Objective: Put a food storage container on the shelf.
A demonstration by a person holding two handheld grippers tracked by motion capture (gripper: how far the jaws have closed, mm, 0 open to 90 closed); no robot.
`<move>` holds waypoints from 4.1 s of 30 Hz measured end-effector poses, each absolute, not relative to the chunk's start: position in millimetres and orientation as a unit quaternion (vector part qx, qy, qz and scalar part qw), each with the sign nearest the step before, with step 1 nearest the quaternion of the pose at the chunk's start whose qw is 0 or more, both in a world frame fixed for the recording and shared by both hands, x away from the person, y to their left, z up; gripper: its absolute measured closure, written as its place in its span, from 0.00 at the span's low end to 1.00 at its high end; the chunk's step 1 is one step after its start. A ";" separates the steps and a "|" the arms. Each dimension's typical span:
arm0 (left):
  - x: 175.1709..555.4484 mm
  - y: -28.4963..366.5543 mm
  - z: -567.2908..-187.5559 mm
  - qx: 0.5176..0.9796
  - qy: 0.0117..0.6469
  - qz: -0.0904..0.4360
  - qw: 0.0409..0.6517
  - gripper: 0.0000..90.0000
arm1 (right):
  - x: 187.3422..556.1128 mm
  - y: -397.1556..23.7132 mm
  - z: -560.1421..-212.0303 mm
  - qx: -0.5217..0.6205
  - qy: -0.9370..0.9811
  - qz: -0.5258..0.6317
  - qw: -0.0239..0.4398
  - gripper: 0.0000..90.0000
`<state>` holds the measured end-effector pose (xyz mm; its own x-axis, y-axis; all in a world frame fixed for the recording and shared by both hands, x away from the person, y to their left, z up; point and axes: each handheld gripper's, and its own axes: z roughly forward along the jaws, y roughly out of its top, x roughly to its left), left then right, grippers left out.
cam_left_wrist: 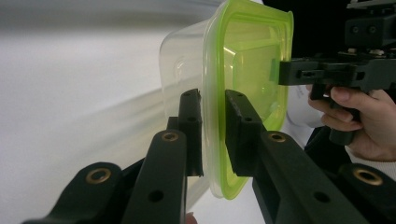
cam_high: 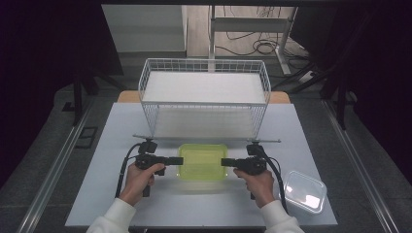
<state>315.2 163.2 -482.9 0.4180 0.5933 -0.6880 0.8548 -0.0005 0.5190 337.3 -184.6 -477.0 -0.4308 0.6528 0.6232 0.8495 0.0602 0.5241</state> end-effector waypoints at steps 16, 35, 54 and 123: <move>300.4 167.1 -446.8 0.696 0.498 -0.094 0.509 0.87 | 324.2 -180.9 -441.0 -0.486 -0.727 -0.481 0.066 0.87; 293.5 165.3 -419.4 0.697 0.480 -0.058 0.529 0.88 | 315.8 -180.8 -408.5 -0.457 -0.733 -0.503 0.026 0.87; 309.5 167.3 -392.7 0.693 0.476 -0.047 0.539 0.88 | 326.4 -179.6 -382.6 -0.450 -0.729 -0.516 0.011 0.86; 426.9 179.4 -316.9 0.682 0.496 -0.061 0.534 0.89 | 443.4 -174.5 -311.5 -0.458 -0.706 -0.537 0.063 0.87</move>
